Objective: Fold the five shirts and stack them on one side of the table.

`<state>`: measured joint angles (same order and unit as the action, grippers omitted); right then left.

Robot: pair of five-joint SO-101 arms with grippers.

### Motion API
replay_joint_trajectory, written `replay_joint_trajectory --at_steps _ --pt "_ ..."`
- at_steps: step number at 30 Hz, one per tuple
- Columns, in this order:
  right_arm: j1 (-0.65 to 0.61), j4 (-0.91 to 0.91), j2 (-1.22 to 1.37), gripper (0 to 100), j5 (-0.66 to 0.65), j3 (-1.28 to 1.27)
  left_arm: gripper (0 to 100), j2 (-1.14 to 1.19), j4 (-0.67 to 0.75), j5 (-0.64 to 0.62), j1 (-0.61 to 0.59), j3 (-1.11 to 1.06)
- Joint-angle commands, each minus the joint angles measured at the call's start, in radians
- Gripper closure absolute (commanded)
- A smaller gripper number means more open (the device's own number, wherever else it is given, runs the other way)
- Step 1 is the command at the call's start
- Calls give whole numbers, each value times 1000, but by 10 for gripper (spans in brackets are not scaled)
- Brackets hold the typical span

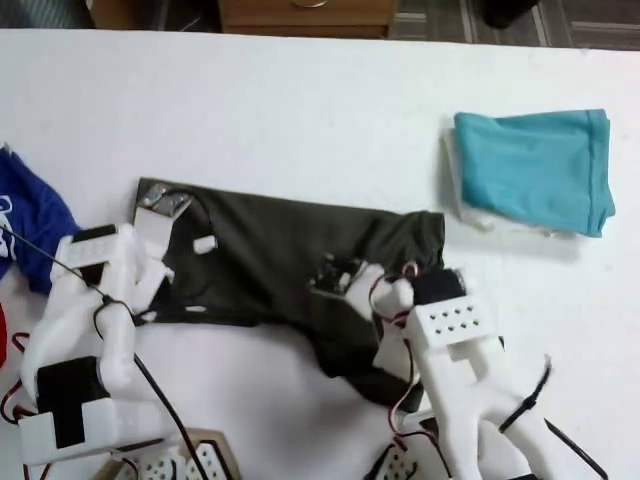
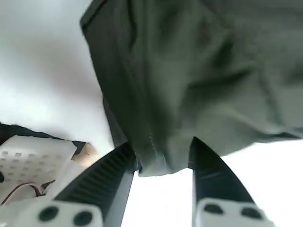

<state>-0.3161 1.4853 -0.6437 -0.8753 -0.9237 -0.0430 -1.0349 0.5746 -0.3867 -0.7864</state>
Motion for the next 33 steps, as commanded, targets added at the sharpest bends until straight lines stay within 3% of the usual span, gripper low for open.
replay_joint_trajectory --at_steps 1,3,5,8,14,19,33 --pt "16 61 -30 875 -2 239 974 8 21 5 -6 -7" --pt "65 12 -15 920 29 368 974 8 21 5 -6 -7" --pt "128 -122 25 990 158 427 974 8 21 5 -6 -7" --pt "186 -254 180 978 279 462 974 6 17 5 -5 1" --pt "211 -243 512 979 290 634 974 5 18 6 -5 1" --pt "206 -243 555 979 290 697 974 8 20 6 -5 1" --pt "45 -252 680 979 290 588 974 8 21 6 -5 -1"
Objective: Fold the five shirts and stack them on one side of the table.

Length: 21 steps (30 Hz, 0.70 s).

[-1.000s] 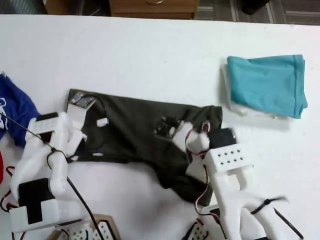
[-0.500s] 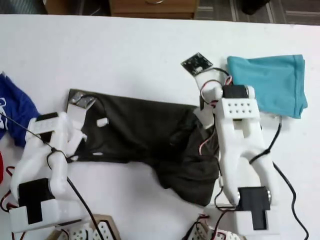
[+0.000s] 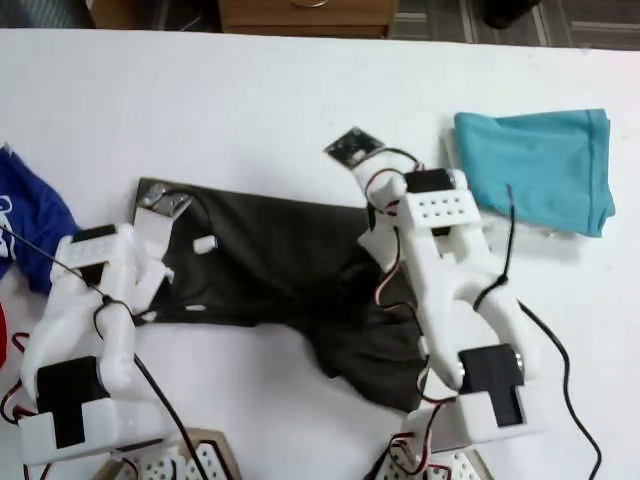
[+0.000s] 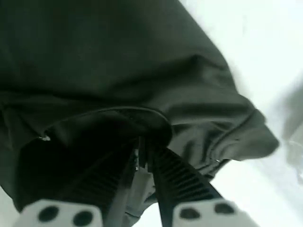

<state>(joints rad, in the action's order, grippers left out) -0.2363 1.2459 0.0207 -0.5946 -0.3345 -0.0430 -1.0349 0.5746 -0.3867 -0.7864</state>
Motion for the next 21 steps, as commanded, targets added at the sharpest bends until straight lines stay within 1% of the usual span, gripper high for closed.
replay_joint_trajectory --at_steps 1,4,7,10,12,15,19,21 --pt "-50 -5 33 979 9 -3 974 8 21 6 -5 -1" --pt "-97 -8 76 979 9 6 974 9 21 6 -5 -1" --pt "-120 -85 110 979 9 6 974 9 21 6 -5 -1" --pt "-105 -194 145 979 9 6 974 9 21 6 -5 -1" --pt "-73 -254 165 979 11 6 974 9 21 6 -5 -2" --pt "10 -308 177 980 63 6 974 9 21 6 -5 -2" --pt "120 -295 173 980 71 6 974 9 21 6 -5 -2" --pt "143 -265 162 980 71 11 974 9 21 6 -5 -2"
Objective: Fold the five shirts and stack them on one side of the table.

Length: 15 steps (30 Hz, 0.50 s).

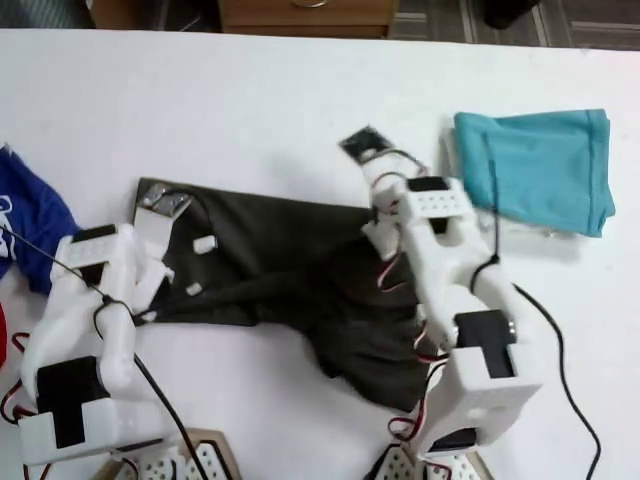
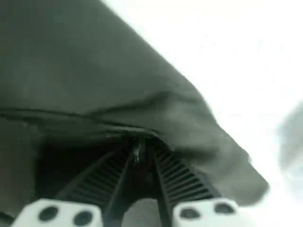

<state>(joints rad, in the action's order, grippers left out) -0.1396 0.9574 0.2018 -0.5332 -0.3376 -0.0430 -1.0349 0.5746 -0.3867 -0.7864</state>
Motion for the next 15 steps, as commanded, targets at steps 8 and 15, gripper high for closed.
replay_joint_trajectory --at_steps 8,15 --pt "-54 185 -199 980 9 121 974 9 21 6 -5 -2" --pt "-73 389 -394 980 9 144 974 9 21 6 -5 -2"
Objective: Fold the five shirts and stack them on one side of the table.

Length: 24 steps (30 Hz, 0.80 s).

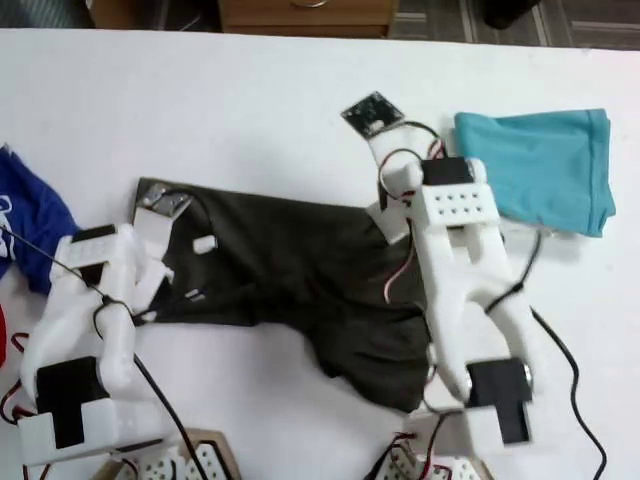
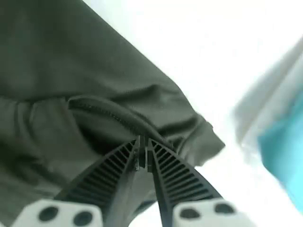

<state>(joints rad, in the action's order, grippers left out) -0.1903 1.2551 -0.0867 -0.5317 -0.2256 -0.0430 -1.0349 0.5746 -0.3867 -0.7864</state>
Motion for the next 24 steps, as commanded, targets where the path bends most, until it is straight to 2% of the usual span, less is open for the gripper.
replay_joint_trajectory --at_steps 1,4,9,13,15,24 --pt "-51 120 -117 980 6 15 974 9 21 6 -5 -2" --pt "-154 104 -111 980 6 -83 974 9 21 6 -5 -2" --pt "-297 -133 -53 980 20 -173 974 9 21 6 -11 -1" --pt "-341 -259 16 980 169 -173 974 9 21 5 -11 -1" --pt "-355 -283 68 980 216 -173 974 8 21 5 -11 -4" --pt "-450 -245 208 980 212 -176 974 8 21 5 -11 -5"
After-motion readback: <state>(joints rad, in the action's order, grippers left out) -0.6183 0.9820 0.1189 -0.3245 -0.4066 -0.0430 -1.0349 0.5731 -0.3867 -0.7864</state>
